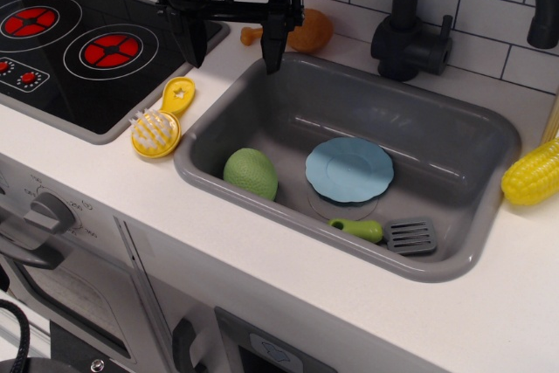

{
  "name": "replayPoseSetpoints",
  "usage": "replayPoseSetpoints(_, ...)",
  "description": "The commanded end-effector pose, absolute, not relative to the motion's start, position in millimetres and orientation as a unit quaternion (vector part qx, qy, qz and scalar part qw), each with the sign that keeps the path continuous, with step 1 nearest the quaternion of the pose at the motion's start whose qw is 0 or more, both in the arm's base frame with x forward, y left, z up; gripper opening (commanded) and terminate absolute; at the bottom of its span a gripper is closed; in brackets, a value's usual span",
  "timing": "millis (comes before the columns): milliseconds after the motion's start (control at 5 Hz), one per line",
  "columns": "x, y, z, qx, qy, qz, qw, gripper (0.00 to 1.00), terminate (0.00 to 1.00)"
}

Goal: Put spatula on plate sink

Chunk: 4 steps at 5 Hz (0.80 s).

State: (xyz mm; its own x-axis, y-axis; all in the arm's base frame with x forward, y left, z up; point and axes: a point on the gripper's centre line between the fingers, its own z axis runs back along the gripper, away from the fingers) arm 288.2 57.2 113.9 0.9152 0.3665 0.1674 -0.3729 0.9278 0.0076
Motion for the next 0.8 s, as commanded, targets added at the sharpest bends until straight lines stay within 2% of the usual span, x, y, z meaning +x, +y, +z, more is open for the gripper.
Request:
replayPoseSetpoints(0,288.2,57.2,113.9,0.020,-0.082,0.189,0.978,1.00,0.00)
replayPoseSetpoints(200,287.0,35.1,109.3,0.029,-0.095,0.064,0.993,1.00,0.00)
replayPoseSetpoints(400,285.8,10.9,99.8,0.002,-0.059,-0.059,0.997,1.00,0.00)
replayPoseSetpoints(600,279.3,-7.4,87.6,0.000,-0.056,-0.183,0.982,1.00,0.00)
